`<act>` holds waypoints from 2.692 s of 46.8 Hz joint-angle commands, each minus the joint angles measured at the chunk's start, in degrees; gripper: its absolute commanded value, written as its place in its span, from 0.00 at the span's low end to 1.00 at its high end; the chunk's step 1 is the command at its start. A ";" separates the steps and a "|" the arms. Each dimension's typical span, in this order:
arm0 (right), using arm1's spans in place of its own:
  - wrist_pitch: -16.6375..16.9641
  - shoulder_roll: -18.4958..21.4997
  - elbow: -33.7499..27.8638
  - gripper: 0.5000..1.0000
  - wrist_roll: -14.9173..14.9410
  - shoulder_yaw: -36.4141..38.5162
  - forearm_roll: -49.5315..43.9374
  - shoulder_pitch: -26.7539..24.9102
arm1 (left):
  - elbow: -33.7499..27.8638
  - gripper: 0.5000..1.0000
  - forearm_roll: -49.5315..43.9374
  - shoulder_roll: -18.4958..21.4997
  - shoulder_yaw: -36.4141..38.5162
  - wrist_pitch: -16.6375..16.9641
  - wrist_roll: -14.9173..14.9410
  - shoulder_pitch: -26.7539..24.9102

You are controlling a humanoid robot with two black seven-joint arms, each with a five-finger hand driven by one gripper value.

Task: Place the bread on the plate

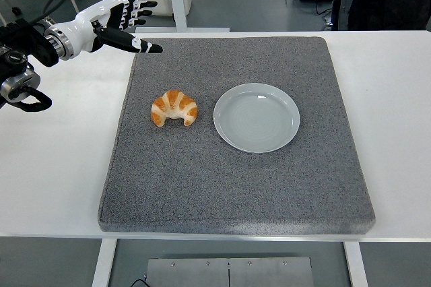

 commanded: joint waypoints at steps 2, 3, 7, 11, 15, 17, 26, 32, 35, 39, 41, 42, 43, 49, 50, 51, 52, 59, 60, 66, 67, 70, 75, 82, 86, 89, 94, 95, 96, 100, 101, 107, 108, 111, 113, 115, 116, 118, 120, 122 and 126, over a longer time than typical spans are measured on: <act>0.00 0.00 0.00 1.00 0.01 0.00 0.01 -0.01 | -1.22 1.00 3.00 0.07 0.08 0.43 1.57 0.10; 0.00 0.00 0.00 1.00 0.01 0.00 0.01 -0.01 | -1.66 1.00 3.44 0.16 0.08 0.43 1.75 0.10; 0.00 0.00 0.00 1.00 0.01 0.00 0.01 -0.01 | -2.98 1.00 5.55 0.86 2.79 0.51 2.01 0.28; 0.00 0.00 0.00 1.00 0.01 0.00 0.01 -0.01 | -4.03 1.00 8.62 1.83 4.99 0.60 2.01 -0.34; 0.00 0.00 0.00 1.00 0.01 0.00 0.01 -0.01 | -4.91 1.00 12.92 2.00 5.35 0.60 2.01 -0.43; 0.00 0.00 0.00 1.00 0.01 0.00 0.01 -0.01 | -5.35 1.00 15.30 2.00 5.44 0.60 2.10 -0.43; 0.00 0.00 0.00 1.00 0.01 0.00 -0.08 -0.01 | -6.67 1.00 24.00 2.09 7.98 0.51 1.57 -0.08; 0.00 0.00 0.00 1.00 0.01 0.00 0.01 -0.01 | -6.67 1.00 28.40 1.83 9.21 0.51 -0.36 0.19; -0.09 0.00 0.00 1.00 0.01 0.00 0.01 -0.01 | -6.67 1.00 30.33 1.48 9.83 0.51 -0.63 0.28; 0.00 0.00 0.00 1.00 0.01 0.00 0.01 -0.01 | -6.58 1.00 32.27 1.30 10.97 0.69 -0.80 0.45; 0.00 0.00 0.00 1.00 0.01 0.00 0.01 -0.01 | -6.41 1.00 33.23 1.21 11.67 1.21 -0.98 0.54; 0.00 0.00 0.00 1.00 0.01 0.00 0.01 -0.01 | -6.41 1.00 33.67 0.95 11.85 1.48 -1.06 0.45; 0.00 0.00 0.00 1.00 0.01 0.00 0.01 -0.01 | -6.32 1.00 34.11 0.69 12.20 1.91 -1.07 0.54; 0.00 0.00 0.00 1.00 0.01 0.00 0.01 -0.01 | -4.04 1.00 35.96 -1.60 14.14 4.46 -1.68 0.54; 0.00 0.00 0.00 1.00 0.01 0.00 0.01 -0.01 | -3.42 1.00 36.05 -1.95 14.31 4.82 -1.94 0.54; 0.00 0.00 0.00 1.00 0.01 0.00 0.01 -0.01 | -2.81 1.00 36.14 -2.39 14.66 5.08 -2.29 0.54; 0.00 0.00 0.00 1.00 0.01 0.00 0.01 -0.01 | -2.19 1.00 36.14 -2.74 14.93 5.34 -2.56 0.45; 0.00 0.00 0.09 1.00 0.01 0.00 0.01 -0.01 | 0.54 1.00 36.14 -5.03 16.34 6.93 -2.91 0.36; 0.00 0.00 0.00 1.00 0.01 0.00 0.01 -0.01 | 0.62 1.00 36.14 -5.20 16.42 6.93 -2.91 0.45; 0.00 0.00 0.00 1.00 0.01 0.00 0.01 -0.01 | 1.94 1.00 36.14 -6.61 16.42 7.46 -3.00 0.45; 0.00 0.00 0.00 1.00 0.01 0.00 0.01 -0.01 | 2.29 1.00 36.14 -7.05 16.42 7.54 -3.26 0.45; 0.00 0.00 0.00 1.00 0.01 0.00 0.01 -0.01 | 3.43 1.00 36.14 -7.93 16.42 8.07 -3.96 0.54; 0.00 0.00 0.00 1.00 0.01 0.00 0.01 -0.01 | 5.19 0.99 36.14 -9.68 16.51 8.95 -4.05 0.63; 0.00 0.00 0.00 1.00 0.01 0.00 0.01 -0.01 | 6.16 0.99 36.14 -10.39 16.42 9.30 -4.32 1.33; 0.00 0.00 0.00 1.00 0.01 0.00 0.01 -0.01 | 7.13 0.99 36.14 -10.92 16.51 9.48 -5.19 1.33; 0.00 0.00 0.00 1.00 0.01 0.00 0.01 -0.01 | 7.92 0.98 36.23 -11.27 16.69 10.44 -5.46 1.42; 0.00 0.00 0.00 1.00 0.01 0.00 0.01 -0.01 | 8.27 0.97 36.05 -11.71 19.14 12.46 -5.55 1.33; 0.00 0.00 0.00 1.00 0.01 0.00 0.01 -0.01 | 8.27 0.97 36.05 -11.71 19.58 12.90 -5.55 1.33; 0.00 0.00 0.00 1.00 0.01 0.00 -0.08 -0.01 | 8.27 0.97 35.96 -11.71 20.02 13.25 -5.55 1.33; 0.00 0.00 0.00 1.00 0.01 0.00 0.01 -0.01 | 8.53 0.94 35.87 -11.80 21.17 14.31 -5.55 1.42; 0.00 0.00 0.00 1.00 0.01 0.00 0.01 -0.01 | 8.62 0.91 35.87 -11.88 21.26 14.49 -5.55 1.42; 0.00 0.00 0.00 1.00 0.01 0.00 -0.08 -0.01 | 9.24 0.57 35.87 -12.59 21.79 15.10 -5.55 1.77; 0.00 0.00 0.00 1.00 0.01 0.00 0.01 -0.01 | 9.41 0.52 35.87 -12.59 21.79 15.10 -5.55 1.77; 0.00 0.00 0.09 1.00 0.01 0.00 0.01 -0.01 | 10.12 0.43 35.61 -12.59 21.70 15.10 -5.55 1.77; 0.00 0.00 0.00 1.00 0.01 0.00 0.01 -0.01 | 10.21 0.32 35.52 -12.59 21.78 15.10 -5.55 1.68; 0.00 0.00 0.00 1.00 0.01 0.00 0.01 -0.01 | 10.29 0.24 35.44 -12.67 21.70 15.10 -5.55 1.68; 0.00 0.00 0.00 1.00 0.01 0.00 0.01 -0.01 | 10.38 0.20 35.35 -12.67 21.70 15.10 -5.55 1.68; 0.00 0.00 0.00 1.00 0.01 0.00 0.01 -0.01 | 10.55 0.09 35.35 -12.94 21.70 15.10 -5.55 1.68; 0.00 0.00 0.00 1.00 0.01 0.00 0.01 -0.01 | 10.82 0.00 35.26 -13.20 21.78 15.10 -5.46 1.59; 0.00 0.00 0.09 1.00 0.01 0.00 0.01 -0.01 | 10.91 0.00 35.26 -13.20 21.79 15.10 -5.46 1.51; 0.00 0.00 0.00 1.00 0.01 0.00 0.01 -0.01 | 10.91 0.00 35.17 -13.20 21.79 15.10 -5.55 1.24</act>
